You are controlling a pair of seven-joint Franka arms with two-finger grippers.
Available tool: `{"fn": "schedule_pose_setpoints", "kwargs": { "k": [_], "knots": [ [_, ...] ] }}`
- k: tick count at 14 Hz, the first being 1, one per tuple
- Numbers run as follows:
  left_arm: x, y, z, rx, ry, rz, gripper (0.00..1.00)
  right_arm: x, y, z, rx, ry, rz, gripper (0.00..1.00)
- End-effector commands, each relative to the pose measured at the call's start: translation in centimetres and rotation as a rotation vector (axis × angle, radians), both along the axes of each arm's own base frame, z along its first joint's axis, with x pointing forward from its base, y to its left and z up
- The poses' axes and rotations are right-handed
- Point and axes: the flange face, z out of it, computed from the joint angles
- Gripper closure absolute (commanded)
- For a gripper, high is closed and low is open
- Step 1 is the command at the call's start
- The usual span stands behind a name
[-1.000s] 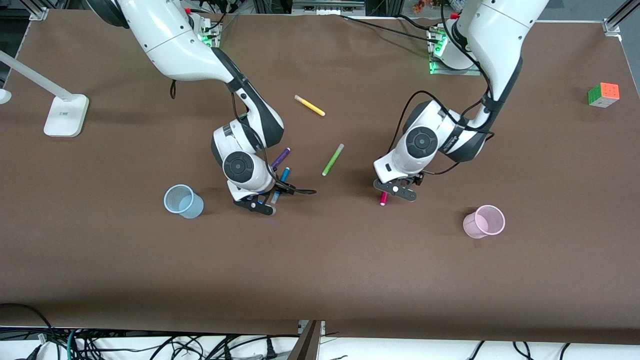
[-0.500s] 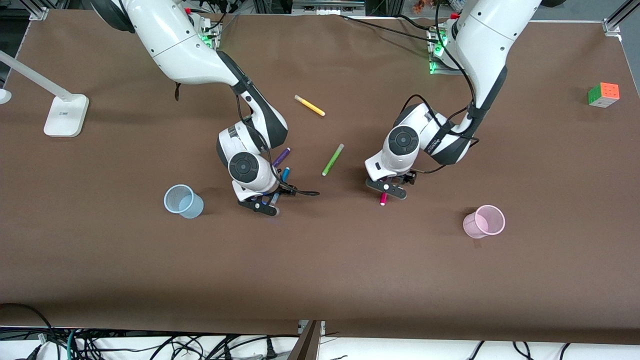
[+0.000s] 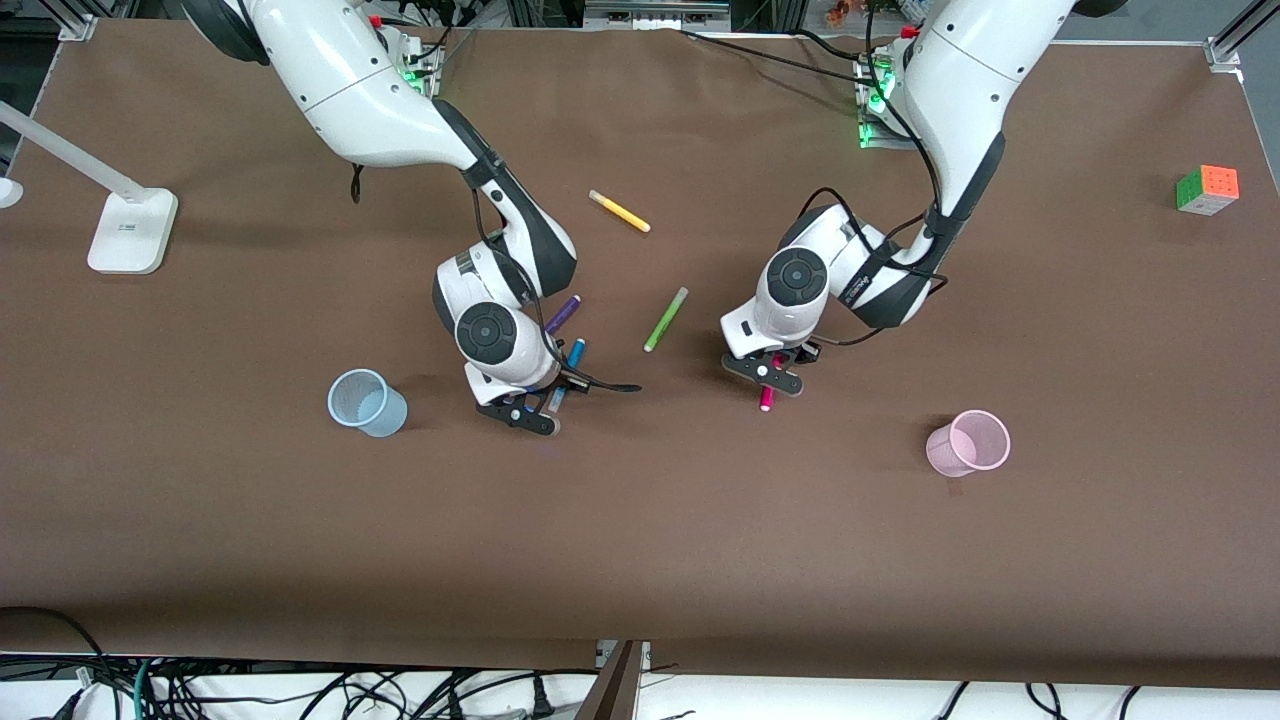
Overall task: Place pink and blue markers in matching cups
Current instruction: 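Carry the blue marker to the blue cup while the left gripper carries the pink marker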
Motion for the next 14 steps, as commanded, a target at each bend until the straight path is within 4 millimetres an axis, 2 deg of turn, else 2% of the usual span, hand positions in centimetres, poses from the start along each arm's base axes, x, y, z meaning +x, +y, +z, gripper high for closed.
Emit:
{"fn": "schedule_pose_setpoints", "kwargs": {
  "k": [1, 2, 4, 7, 8, 10, 13, 14],
  "knots": [
    [0.3, 0.6, 2.4, 0.069, -0.003, -0.042, 1.0, 2.5, -3.1, 4.1, 0.0, 0.057, -0.01, 1.0],
    [0.7, 1.0, 3.5, 0.094, 0.001, -0.072, 1.0, 3.4, -3.7, 6.1, 0.022, 0.103, -0.02, 1.0],
    [1.7, 1.9, 5.7, 0.143, 0.051, -0.139, 1.0, 5.9, -6.6, 10.6, 0.073, 0.167, -0.053, 1.0],
    [3.7, 3.6, 9.0, 0.209, 0.149, -0.222, 1.0, 7.6, -10.4, 14.1, 0.072, 0.219, -0.053, 1.0],
    [4.7, 4.8, 10.7, 0.233, 0.192, -0.255, 1.0, 8.0, -12.1, 14.5, 0.077, 0.238, -0.045, 1.0],
    [7.3, 8.5, 13.8, 0.239, 0.257, -0.353, 1.0, 8.8, -15.7, 15.1, 0.136, 0.281, -0.051, 1.0],
    [10.2, 13.3, 16.6, 0.294, 0.292, -0.558, 0.99, 10.3, -22.4, 15.5, 0.275, 0.326, -0.128, 1.0],
    [11.1, 15.8, 17.7, 0.337, 0.309, -0.585, 0.99, 10.6, -24.1, 15.7, 0.32, 0.336, -0.15, 1.0]
  ]
}}
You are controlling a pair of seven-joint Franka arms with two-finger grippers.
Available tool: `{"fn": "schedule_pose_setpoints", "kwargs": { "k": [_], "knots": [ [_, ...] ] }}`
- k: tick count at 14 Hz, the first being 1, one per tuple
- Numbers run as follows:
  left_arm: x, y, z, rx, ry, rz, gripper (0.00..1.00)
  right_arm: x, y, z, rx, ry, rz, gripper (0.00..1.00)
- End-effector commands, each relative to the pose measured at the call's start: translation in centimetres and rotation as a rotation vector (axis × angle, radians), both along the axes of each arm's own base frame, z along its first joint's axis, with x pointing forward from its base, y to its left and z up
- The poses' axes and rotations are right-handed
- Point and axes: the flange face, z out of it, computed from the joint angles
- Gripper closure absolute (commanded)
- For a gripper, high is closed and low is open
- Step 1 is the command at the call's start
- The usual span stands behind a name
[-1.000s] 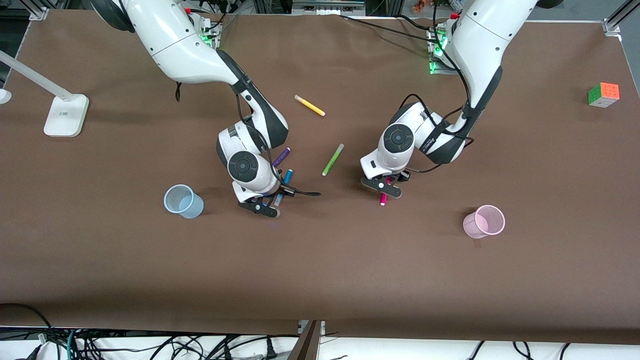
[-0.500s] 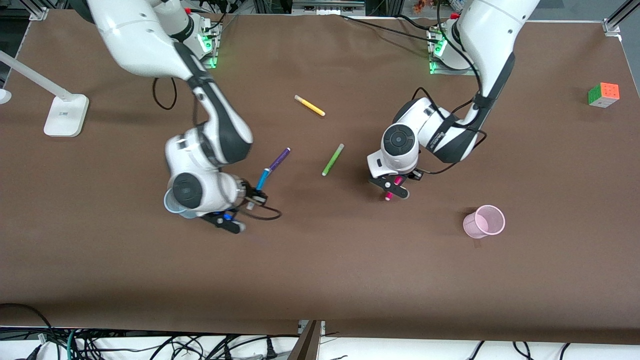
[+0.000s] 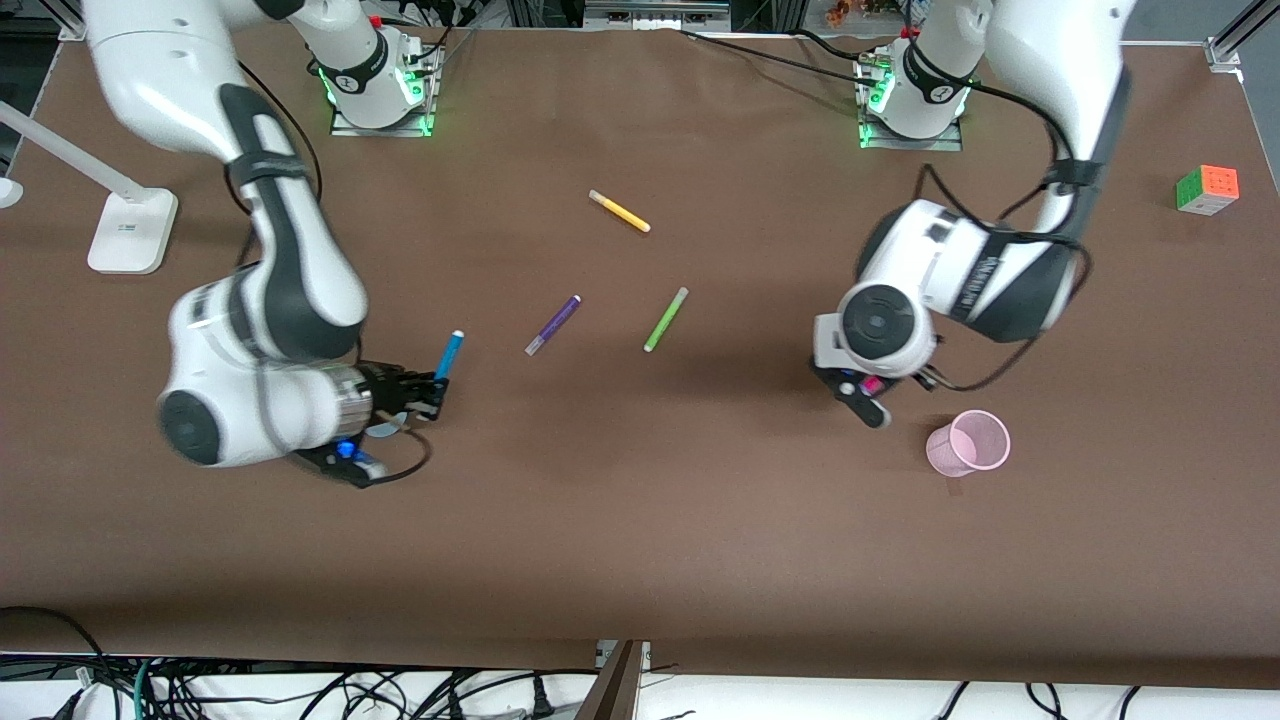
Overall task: Place pink and blue markers in matching cups
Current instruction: 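Carry the blue marker to the blue cup while the left gripper carries the pink marker, then lower the markers into the matching cups and open both grippers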
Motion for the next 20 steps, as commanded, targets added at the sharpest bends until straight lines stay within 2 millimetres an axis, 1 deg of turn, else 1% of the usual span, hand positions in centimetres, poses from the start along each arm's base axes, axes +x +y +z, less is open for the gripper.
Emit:
{"fn": "schedule_pose_setpoints", "kwargs": {
  "k": [1, 3, 5, 6, 7, 8, 9, 10, 11, 12, 13, 14, 15, 17, 18, 19, 20],
  "knots": [
    [2.3, 4.4, 2.9, 0.093, 0.051, -0.15, 0.99, 1.2, -5.0, 0.6, 0.142, 0.035, -0.073, 1.0],
    [3.0, 6.1, 3.0, 0.205, 0.067, -0.238, 0.99, 1.7, -8.6, 0.5, 0.204, 0.047, -0.136, 1.0],
    [3.6, 6.9, 1.5, 0.316, 0.074, -0.29, 0.99, 1.8, -11.5, -0.4, 0.293, 0.081, -0.191, 1.0],
    [4.1, 7.2, 0.6, 0.38, 0.075, -0.327, 0.99, 1.9, -13.1, -1.3, 0.352, 0.1, -0.23, 1.0],
    [4.6, 7.3, -1.1, 0.44, 0.081, -0.372, 0.99, 1.8, -14.9, -2.8, 0.413, 0.135, -0.266, 1.0],
    [4.8, 7.0, -3.7, 0.48, 0.108, -0.405, 1.0, 1.6, -16.3, -4.2, 0.474, 0.158, -0.291, 1.0],
    [4.5, 5.8, -4.6, 0.505, 0.116, -0.438, 1.0, 1.2, -17.7, -5.6, 0.522, 0.176, -0.312, 1.0],
    [4.5, 5.7, -4.8, 0.517, 0.117, -0.447, 1.0, 0.9, -18.8, -6.7, 0.558, 0.188, -0.326, 1.0],
    [4.4, 5.6, -5.9, 0.523, 0.128, -0.459, 1.0, 0.6, -19.5, -7.7, 0.585, 0.202, -0.334, 1.0],
    [4.3, 5.5, -6.5, 0.526, 0.142, -0.46, 0.97, 0.2, -20.0, -8.7, 0.612, 0.227, -0.343, 1.0],
    [4.2, 5.5, -6.6, 0.522, 0.145, -0.456, 0.75, 0.0, -20.3, -9.3, 0.633, 0.244, -0.351, 1.0],
    [4.3, 5.9, -6.6, 0.52, 0.143, -0.445, 0.08, -0.3, -20.2, -10.2, 0.643, 0.266, -0.353, 1.0],
    [4.3, 5.9, -6.6, 0.518, 0.14, -0.437, 0.0, -0.7, -20.1, -10.7, 0.648, 0.291, -0.353, 1.0],
    [4.2, 5.5, -6.3, 0.518, 0.133, -0.44, 0.0, -1.3, -19.8, -11.4, 0.649, 0.324, -0.35, 1.0],
    [4.4, 5.5, -5.9, 0.516, 0.125, -0.436, 0.0, -1.4, -19.6, -11.8, 0.65, 0.332, -0.35, 1.0],
    [4.6, 5.8, -5.4, 0.507, 0.12, -0.426, 0.0, -1.5, -19.6, -12.5, 0.652, 0.34, -0.351, 1.0],
    [4.5, 6.1, -4.9, 0.472, 0.123, -0.403, 0.0, -1.6, -19.6, -12.7, 0.653, 0.342, -0.351, 1.0]
  ]
}}
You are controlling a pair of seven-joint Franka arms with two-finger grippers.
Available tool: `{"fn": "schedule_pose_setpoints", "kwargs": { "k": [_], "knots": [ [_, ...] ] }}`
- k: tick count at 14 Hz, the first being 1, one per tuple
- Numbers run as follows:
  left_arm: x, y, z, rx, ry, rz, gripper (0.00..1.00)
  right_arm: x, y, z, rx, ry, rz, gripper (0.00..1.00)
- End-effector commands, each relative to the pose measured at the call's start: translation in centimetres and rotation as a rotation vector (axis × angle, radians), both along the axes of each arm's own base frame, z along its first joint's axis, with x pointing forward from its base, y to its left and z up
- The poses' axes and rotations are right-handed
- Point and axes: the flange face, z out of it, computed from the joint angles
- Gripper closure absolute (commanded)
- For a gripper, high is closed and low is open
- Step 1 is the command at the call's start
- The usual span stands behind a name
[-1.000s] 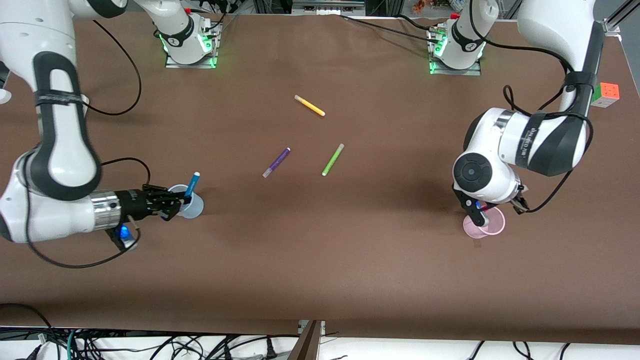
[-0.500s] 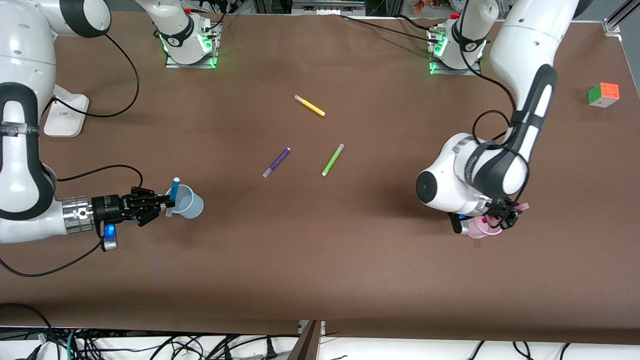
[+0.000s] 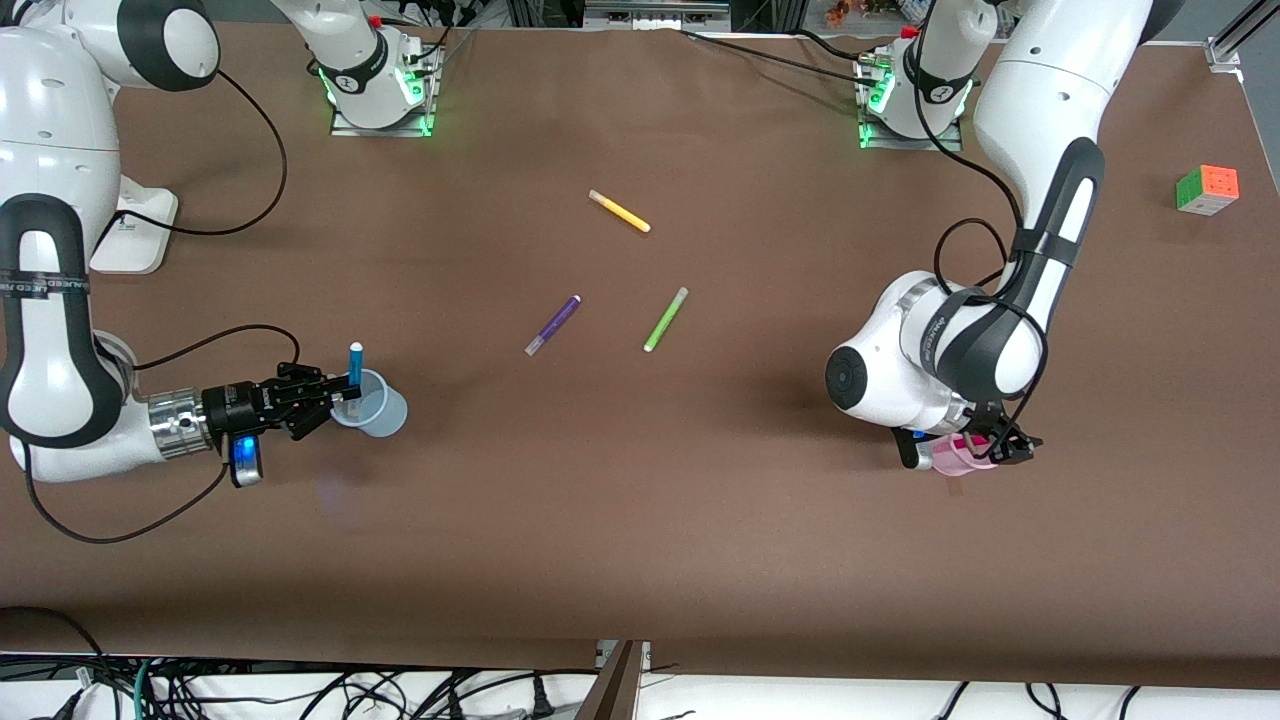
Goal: Place pink and blue markers in matching cups
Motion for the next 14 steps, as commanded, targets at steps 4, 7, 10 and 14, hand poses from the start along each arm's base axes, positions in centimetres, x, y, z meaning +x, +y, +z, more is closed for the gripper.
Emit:
{"fn": "schedule_pose_setpoints", "kwargs": {
  "k": [4, 7, 10, 14],
  "knots": [
    [-1.0, 2.0, 3.8, -0.283, 0.018, 0.276, 0.0, -0.6, -0.2, -1.8, 0.047, 0.031, -0.01, 1.0],
    [-1.1, 7.1, 4.9, -0.478, 0.005, 0.536, 0.0, -0.7, -0.5, -2.3, 0.05, 0.038, -0.017, 0.41],
    [-2.1, 9.7, 7.4, -0.601, 0.042, 0.699, 0.0, -0.7, -1.2, -1.9, 0.05, 0.036, -0.025, 0.25],
    [-5.5, 10.1, 12.8, -0.706, 0.175, 0.872, 0.0, 0.8, -1.5, 4.6, -0.046, -0.061, 0.061, 0.1]
  ]
}}
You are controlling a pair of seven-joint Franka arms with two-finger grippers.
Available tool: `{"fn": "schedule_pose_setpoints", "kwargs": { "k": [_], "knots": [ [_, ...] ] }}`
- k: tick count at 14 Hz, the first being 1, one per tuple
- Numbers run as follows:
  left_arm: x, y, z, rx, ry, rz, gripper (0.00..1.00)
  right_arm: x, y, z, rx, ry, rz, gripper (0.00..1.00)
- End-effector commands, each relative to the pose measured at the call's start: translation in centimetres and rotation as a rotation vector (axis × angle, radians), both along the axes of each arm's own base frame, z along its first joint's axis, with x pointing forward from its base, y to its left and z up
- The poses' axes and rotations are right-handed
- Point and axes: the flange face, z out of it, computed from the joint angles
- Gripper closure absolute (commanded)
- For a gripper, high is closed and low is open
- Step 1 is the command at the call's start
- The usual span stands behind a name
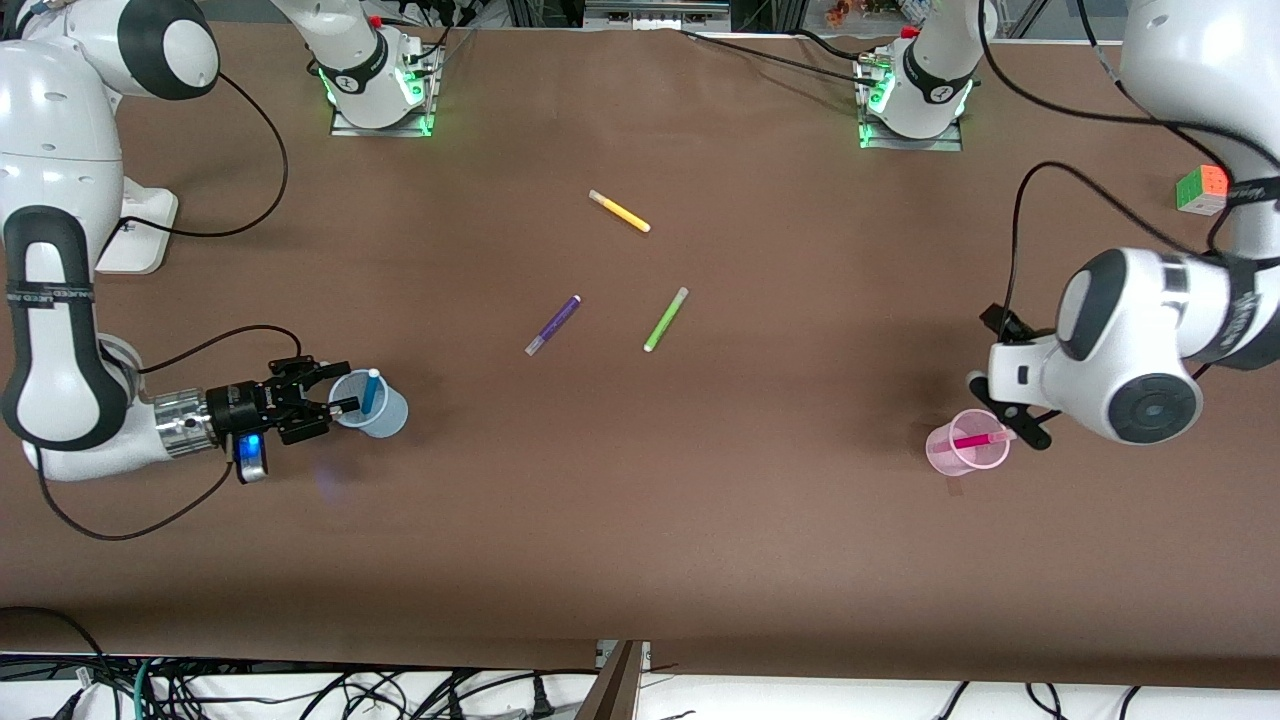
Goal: Place pink and blue markers in matching cups
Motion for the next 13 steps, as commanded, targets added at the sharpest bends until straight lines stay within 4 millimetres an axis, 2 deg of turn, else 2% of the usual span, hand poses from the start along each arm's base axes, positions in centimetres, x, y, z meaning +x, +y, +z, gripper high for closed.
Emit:
{"fn": "schedule_pose_setpoints", "kwargs": {
  "k": [1, 3, 5, 7, 8, 9, 11, 13],
  "knots": [
    [-2.1, 1.3, 5.5, -0.061, 0.012, 0.088, 0.0, 0.8, -0.6, 6.0, -0.072, -0.083, 0.059, 0.07],
    [-3.3, 3.3, 10.4, -0.066, -0.043, 0.135, 0.0, 0.7, -1.2, 10.5, -0.154, -0.162, 0.103, 0.03],
    [-5.2, 3.1, 14.8, -0.013, -0.116, 0.184, 0.0, 0.1, -1.3, 16.0, -0.256, -0.252, 0.165, 0.03],
    [-5.8, 1.9, 16.7, 0.061, -0.172, 0.299, 0.0, -1.2, -0.2, 21.8, -0.373, -0.351, 0.293, 0.03],
    [-5.5, 2.0, 18.7, 0.095, -0.277, 0.374, 0.0, -2.0, 0.6, 24.7, -0.45, -0.392, 0.35, 0.03],
    [-5.6, 3.0, 21.0, 0.109, -0.396, 0.461, 0.0, -3.0, 1.8, 27.5, -0.503, -0.424, 0.412, 0.03],
    [-6.3, 3.4, 22.4, 0.089, -0.578, 0.595, 0.0, -5.3, 3.2, 32.1, -0.585, -0.454, 0.503, 0.03],
    [-7.8, 3.2, 23.8, 0.073, -0.666, 0.643, 0.0, -7.4, 4.9, 35.9, -0.682, -0.472, 0.574, 0.04]
  ]
}}
